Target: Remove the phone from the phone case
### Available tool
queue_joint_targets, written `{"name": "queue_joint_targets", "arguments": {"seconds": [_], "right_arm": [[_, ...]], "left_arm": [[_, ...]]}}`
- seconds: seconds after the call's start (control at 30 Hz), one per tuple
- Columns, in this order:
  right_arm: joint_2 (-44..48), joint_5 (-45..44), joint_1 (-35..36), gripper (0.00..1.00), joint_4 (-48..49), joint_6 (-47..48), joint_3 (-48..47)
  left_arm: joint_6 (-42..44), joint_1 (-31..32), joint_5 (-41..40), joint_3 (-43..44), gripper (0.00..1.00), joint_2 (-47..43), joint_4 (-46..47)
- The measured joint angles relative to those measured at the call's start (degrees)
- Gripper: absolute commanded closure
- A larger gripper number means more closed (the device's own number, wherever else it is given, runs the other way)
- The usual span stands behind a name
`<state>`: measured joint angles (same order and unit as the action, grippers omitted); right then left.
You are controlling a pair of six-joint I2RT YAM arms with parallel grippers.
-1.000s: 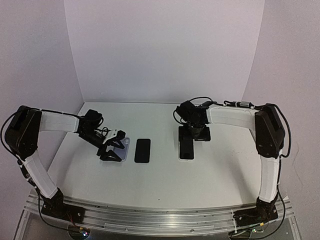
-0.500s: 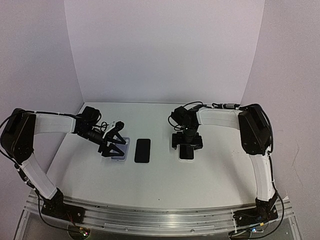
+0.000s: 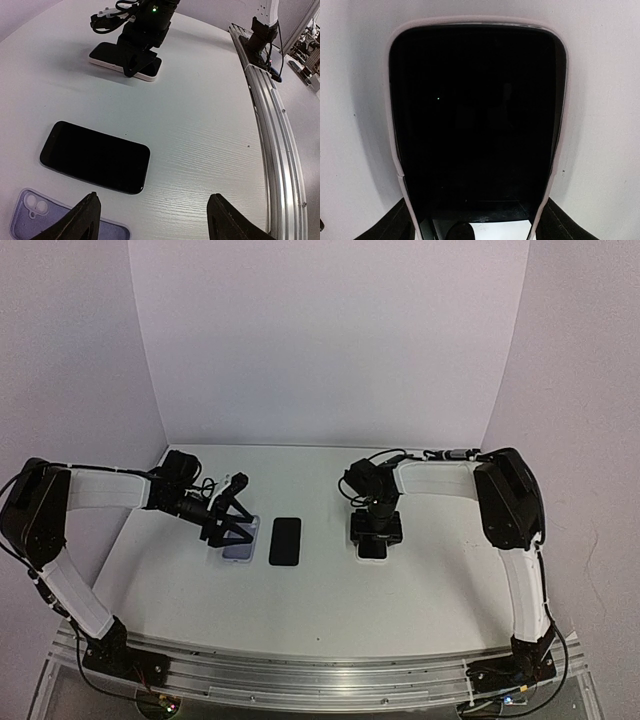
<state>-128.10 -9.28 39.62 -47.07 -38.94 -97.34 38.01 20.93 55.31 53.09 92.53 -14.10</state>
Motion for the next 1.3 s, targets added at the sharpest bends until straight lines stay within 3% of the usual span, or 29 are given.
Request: {"name": "queue_joint_targets", "arguments": {"seconds": [0.07, 0.2, 0.5, 0.77, 1.17, 1.23, 1.3], "right_arm": [[0.4, -0.13, 0.0, 0.52, 0.62, -0.02, 0.63], [2.31, -0.53, 0.22, 0.53, 3.75, 0.93, 3.72], [13.74, -5.8, 6.69, 0.59, 23.23, 9.02, 21.23], [15.62, -5.35, 12.93, 0.6, 37.11, 14.07, 20.74], [15.64, -2.13, 14.93, 0.62, 43.64, 17.96, 15.62], [15.64, -1.21, 15.35, 0.62, 43.86, 18.35, 14.83], [15.64, -0.35, 15.66, 0.62, 44.06, 18.76, 14.21]], "left_arm": [[-4.13, 0.03, -0.06, -0.57, 0.27, -0.02, 2.53], [-13.31, 0.43, -1.64, -1.85, 0.27, -0.02, 7.4], [-41.52, 4.32, -10.98, -1.97, 0.2, 0.15, 21.68], [-60.67, 9.48, -18.5, -1.53, 0.14, 3.39, 34.38], [-67.07, 10.96, -23.97, -0.59, 0.17, 5.33, 37.81], [-67.64, 11.3, -24.03, -0.58, 0.23, 5.44, 38.78], [-68.55, 11.53, -24.05, -0.52, 0.4, 5.67, 39.41]]}}
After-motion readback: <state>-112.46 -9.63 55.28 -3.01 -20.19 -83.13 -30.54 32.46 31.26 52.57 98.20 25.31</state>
